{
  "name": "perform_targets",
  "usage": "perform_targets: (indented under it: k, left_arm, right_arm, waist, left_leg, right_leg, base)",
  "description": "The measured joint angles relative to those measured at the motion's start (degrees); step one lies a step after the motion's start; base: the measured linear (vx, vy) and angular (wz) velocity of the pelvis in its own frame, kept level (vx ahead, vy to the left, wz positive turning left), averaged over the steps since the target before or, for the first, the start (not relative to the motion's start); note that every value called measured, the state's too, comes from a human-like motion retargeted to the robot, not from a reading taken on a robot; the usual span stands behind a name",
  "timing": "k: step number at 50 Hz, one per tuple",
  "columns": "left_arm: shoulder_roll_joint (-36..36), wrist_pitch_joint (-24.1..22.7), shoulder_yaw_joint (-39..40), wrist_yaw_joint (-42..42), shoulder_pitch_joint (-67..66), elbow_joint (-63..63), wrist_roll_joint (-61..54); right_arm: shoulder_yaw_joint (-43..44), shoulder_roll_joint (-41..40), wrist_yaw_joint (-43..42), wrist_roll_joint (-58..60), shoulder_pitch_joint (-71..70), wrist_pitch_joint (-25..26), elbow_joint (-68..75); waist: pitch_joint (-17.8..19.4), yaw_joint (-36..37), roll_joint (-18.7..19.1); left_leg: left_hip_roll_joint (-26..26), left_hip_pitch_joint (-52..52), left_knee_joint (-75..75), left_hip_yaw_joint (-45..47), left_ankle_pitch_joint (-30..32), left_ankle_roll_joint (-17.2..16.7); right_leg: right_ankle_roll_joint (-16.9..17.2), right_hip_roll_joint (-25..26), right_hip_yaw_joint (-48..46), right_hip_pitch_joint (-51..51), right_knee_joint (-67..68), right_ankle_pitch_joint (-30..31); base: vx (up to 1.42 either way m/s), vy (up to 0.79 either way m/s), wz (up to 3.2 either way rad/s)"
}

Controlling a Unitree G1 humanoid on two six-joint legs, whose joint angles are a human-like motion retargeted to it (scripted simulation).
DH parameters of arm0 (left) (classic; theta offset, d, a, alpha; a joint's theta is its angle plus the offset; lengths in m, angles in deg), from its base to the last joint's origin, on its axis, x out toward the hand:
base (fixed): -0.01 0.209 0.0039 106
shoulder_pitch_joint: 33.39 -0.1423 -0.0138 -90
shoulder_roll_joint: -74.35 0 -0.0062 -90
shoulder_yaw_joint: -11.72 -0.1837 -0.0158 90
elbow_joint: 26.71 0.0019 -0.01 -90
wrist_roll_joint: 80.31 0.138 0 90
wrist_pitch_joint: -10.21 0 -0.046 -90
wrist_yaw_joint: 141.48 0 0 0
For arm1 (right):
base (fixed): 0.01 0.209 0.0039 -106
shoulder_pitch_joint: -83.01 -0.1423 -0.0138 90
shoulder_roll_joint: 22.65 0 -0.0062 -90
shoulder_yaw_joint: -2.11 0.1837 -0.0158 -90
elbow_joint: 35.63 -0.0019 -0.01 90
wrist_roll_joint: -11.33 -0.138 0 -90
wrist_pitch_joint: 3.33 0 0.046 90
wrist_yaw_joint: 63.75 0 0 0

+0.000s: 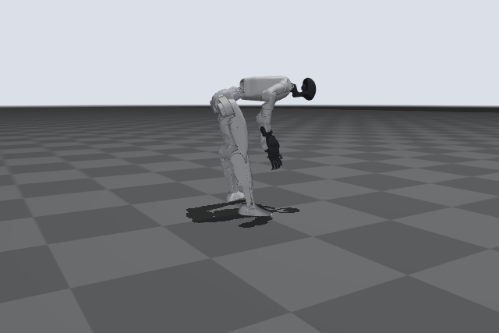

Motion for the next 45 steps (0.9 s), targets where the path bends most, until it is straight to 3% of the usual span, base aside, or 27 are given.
perform_targets:
  k: [4, 13, 18, 22, 25, 27, 29, 32, 36, 38, 45]
  left_arm:
    - [2.46, 2.12, -2.35, 3.76, 7.09, 1.96, 3.8]
    - [-0.9, 10.06, -10.73, 14.25, 38.59, 23.63, 21.17]
    - [-4.73, 10.36, -17.66, 9.26, 47.71, 33.03, 26.53]
    - [-9.1, 9.31, -18.32, 6.58, 45.24, 36.72, 25.41]
    - [-12.78, 8.55, -10.3, 8.19, 36.63, 36.24, 16.02]
    - [-14.03, 6.25, -0.89, 9.32, 28.34, 33.91, 3.36]
    - [-13.23, 0.87, 11.38, 10.56, 17.9, 29.04, -17.03]
    - [-8.26, -11.11, 31.47, 12.06, 1.29, 18.35, -47.95]
    - [0.8, -20.79, 45.28, 10.64, -15.2, 6.72, -69.87]
    - [3.51, -21.28, 48.05, 7.41, -22.72, 3.64, -72.57]
    - [9.18, -11.74, 46.12, 2.54, -40.67, 0.04, -65.41]
  right_arm:
    - [-3.18, -0.89, 0.82, 0.14, -1.87, -0.4, -1.16]
    - [-8.75, -0.56, -3.21, 2.75, -6.1, -2.9, -5.26]
    - [-8.98, 0.72, -7.44, 5.66, -6.76, -2.01, -4.3]
    - [-7.39, -1.12, -9.56, 5.05, -7.61, -1.46, -3.04]
    - [-5.25, -4.02, -11.35, 4.93, -7.7, -0.67, -3.24]
    - [-3.79, -5.77, -12.47, 5.64, -7.54, 0.17, -4.35]
    - [-3.0, -6.5, -12.69, 6.11, -7.55, 1.42, -5.91]
    - [-2.08, -8.68, -13.24, 7.74, -7.79, 3.75, -7.55]
    - [-3.11, -11.3, -14.94, 10.99, -10.45, 8.21, -7.33]
    - [-3.83, -13.61, -16.0, 11.8, -12.54, 9.12, -6.38]
    - [-8.52, -19.22, -17.22, 19.1, -25.77, 16.98, 6.08]
  waist:
    - [0.0, -3.19, -1.93]
    - [0.0, -11.4, -6.18]
    - [0.0, -10.49, -5.36]
    - [0.0, -8.2, -4.14]
    - [0.0, -6.47, -3.51]
    - [0.0, -5.2, -3.15]
    - [0.0, -3.8, -2.44]
    - [0.0, -1.79, -1.39]
    - [0.0, 0.79, -0.8]
    - [0.0, 1.86, -0.72]
    - [0.0, 5.37, 1.58]
  left_leg:
    - [0.31, -2.06, 0.71, -0.67, 0.17, 0.09]
    - [1.87, -12.68, 6.61, -2.78, -0.89, 0.46]
    - [1.48, -14.55, 5.87, -2.86, -0.15, -0.03]
    - [0.74, -13.59, 4.8, -2.64, 0.27, -0.05]
    - [0.19, -11.34, 3.98, -2.41, 0.31, -0.06]
    - [-0.22, -9.58, 3.32, -2.24, 0.34, -0.07]
    - [-0.81, -7.51, 2.3, -1.96, 0.48, -0.09]
    - [-1.7, -4.64, 0.76, -1.65, 0.71, -0.1]
    - [-4.33, 0.17, -4.7, -3.3, 2.04, -0.1]
    - [-4.34, 0.5, -4.7, -3.46, 2.09, -0.1]
    - [-4.03, -0.95, -4.7, -5.56, 2.49, -0.1]
  right_leg:
    - [0.0, 0.1, -0.38, -1.05, -0.6, 0.45]
    - [0.0, -0.17, -1.73, -7.78, -0.58, 1.67]
    - [0.0, -0.17, -2.48, -9.32, -1.23, 2.22]
    - [0.0, -0.35, -2.71, -8.26, -2.1, 2.45]
    - [0.0, -0.52, -2.57, -6.06, -2.77, 2.43]
    - [0.0, -0.64, -2.5, -4.38, -3.12, 2.31]
    - [0.0, -0.8, -2.37, -2.49, -3.64, 2.22]
    - [0.0, -1.07, -2.28, 0.21, -4.45, 1.98]
    - [0.0, -1.95, -0.77, 2.83, -4.67, 0.84]
    - [0.0, -1.83, -1.03, 3.34, -4.67, 0.57]
    - [0.0, -1.78, -2.47, 3.22, -4.67, -0.36]
  base:
    - [-0.01, 0.01, 0.0]
    - [-0.06, 0.05, 0.12]
    - [0.0, 0.0, 0.0]
    - [0.0, 0.0, 0.0]
    - [0.0, 0.0, 0.0]
    - [0.0, 0.0, 0.0]
    - [0.04, 0.05, -0.09]
    - [0.05, 0.05, -0.04]
    - [0.17, 0.01, 0.19]
    - [0.0, 0.0, 0.0]
    - [0.04, -0.02, 0.15]
